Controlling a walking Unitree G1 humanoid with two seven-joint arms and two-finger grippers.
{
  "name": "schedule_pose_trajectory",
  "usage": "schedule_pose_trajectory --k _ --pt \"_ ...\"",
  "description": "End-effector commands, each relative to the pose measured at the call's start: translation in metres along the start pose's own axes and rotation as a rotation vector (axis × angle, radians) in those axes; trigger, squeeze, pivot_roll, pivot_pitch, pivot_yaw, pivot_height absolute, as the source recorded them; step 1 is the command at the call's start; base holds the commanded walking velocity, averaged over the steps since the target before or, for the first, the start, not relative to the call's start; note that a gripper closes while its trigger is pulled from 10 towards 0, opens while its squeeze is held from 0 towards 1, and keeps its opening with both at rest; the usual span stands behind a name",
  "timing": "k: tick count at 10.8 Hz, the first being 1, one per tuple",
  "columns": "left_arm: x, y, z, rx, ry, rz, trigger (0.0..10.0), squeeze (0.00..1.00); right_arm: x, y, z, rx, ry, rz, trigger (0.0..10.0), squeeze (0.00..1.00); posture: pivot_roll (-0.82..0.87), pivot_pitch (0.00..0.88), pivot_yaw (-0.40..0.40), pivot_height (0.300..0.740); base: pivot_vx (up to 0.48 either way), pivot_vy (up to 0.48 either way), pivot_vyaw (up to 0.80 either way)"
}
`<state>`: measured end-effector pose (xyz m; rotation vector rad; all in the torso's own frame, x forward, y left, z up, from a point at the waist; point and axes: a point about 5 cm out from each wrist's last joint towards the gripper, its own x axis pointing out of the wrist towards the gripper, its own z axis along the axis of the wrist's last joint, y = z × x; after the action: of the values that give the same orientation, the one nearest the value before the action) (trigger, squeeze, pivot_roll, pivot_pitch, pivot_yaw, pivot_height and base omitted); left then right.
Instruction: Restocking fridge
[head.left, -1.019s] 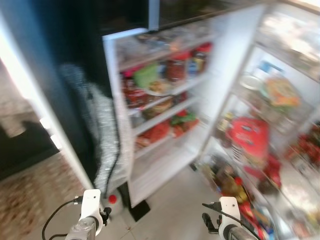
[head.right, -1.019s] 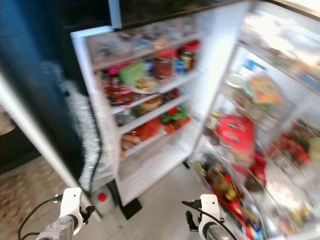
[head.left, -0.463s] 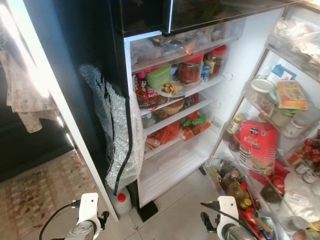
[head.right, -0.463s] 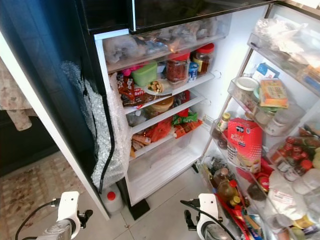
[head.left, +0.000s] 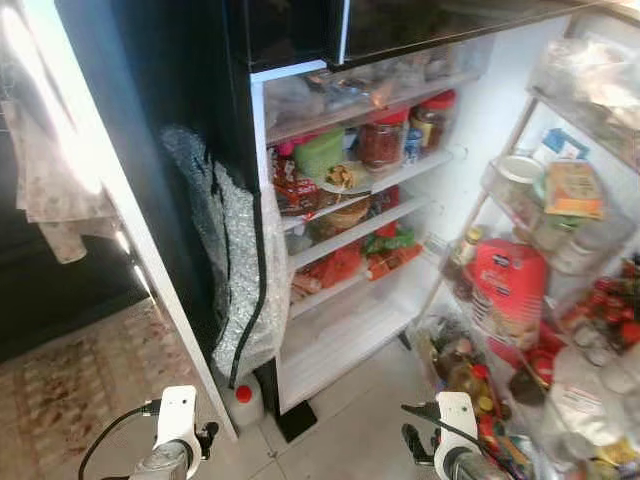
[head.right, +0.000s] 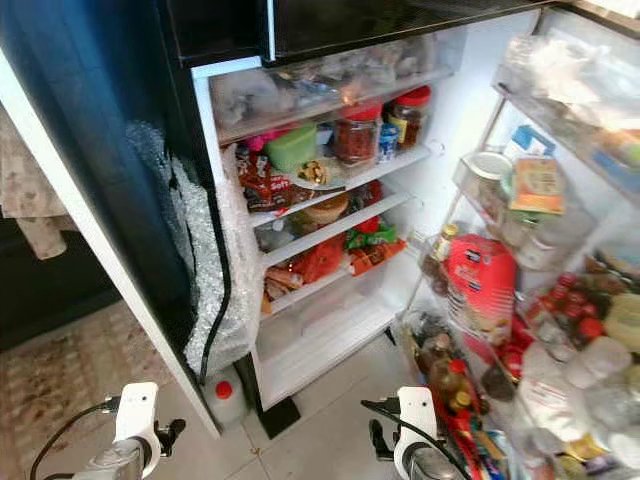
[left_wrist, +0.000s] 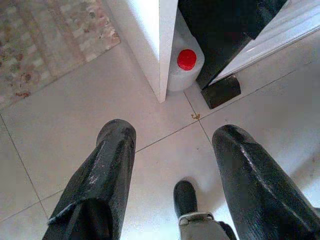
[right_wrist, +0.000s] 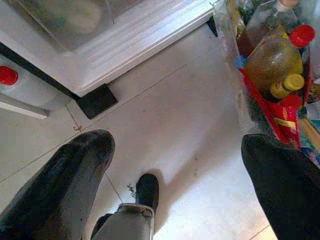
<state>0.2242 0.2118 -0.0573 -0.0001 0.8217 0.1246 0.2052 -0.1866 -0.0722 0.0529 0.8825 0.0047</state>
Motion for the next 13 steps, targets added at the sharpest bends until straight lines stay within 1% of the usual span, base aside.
schedule_pose_trajectory --k 1,2,4,6,7,9,10,13 --pt "-0.0001 -0.0011 -0.0025 -0.008 0.015 0.001 10.0 0.00 -0.0001 -0.0025 0.0012 0.007 -0.002 -0.011 10.0 0.00 -0.04 0.000 -0.029 0.740 0.000 0.000 0.00" --pt "-0.0001 -0.0011 -0.0028 -0.010 0.018 0.003 10.0 0.00 0.0000 -0.0026 0.0013 0.007 -0.001 -0.012 10.0 0.00 -0.04 0.000 -0.032 0.740 0.000 0.000 0.00" --pt "0.0000 -0.0015 -0.0027 -0.012 0.019 0.001 10.0 0.00 0.0000 -0.0029 0.0012 0.004 0.003 -0.013 10.0 0.00 -0.04 0.000 -0.032 0.740 0.000 0.399 0.00" --pt "0.0000 -0.0013 -0.0030 -0.010 0.024 0.003 10.0 0.00 0.0000 -0.0030 0.0012 -0.004 0.006 -0.012 10.0 0.00 -0.04 0.000 -0.032 0.740 0.000 0.396 -0.49" --pt "0.0000 -0.0012 -0.0030 -0.010 0.023 0.004 10.0 0.00 0.0000 -0.0028 0.0013 -0.004 0.005 -0.011 10.0 0.00 -0.04 0.000 -0.031 0.740 0.000 0.480 0.00" --pt "0.0000 -0.0010 -0.0024 -0.003 0.018 0.005 10.0 0.00 0.0000 -0.0035 0.0015 -0.006 0.002 -0.023 10.0 0.00 -0.04 0.000 -0.031 0.740 0.000 0.000 0.00" --pt "0.0000 -0.0009 -0.0023 -0.001 0.017 0.004 10.0 0.00 -0.0002 -0.0048 -0.0002 0.023 0.009 -0.054 10.0 0.00 -0.04 0.000 -0.030 0.740 0.000 0.000 0.00" --pt "0.0000 -0.0012 -0.0022 0.000 0.018 0.003 10.0 0.00 -0.0002 -0.0053 -0.0002 0.012 0.013 -0.059 10.0 0.00 -0.04 0.000 -0.032 0.740 0.000 0.000 -0.79"
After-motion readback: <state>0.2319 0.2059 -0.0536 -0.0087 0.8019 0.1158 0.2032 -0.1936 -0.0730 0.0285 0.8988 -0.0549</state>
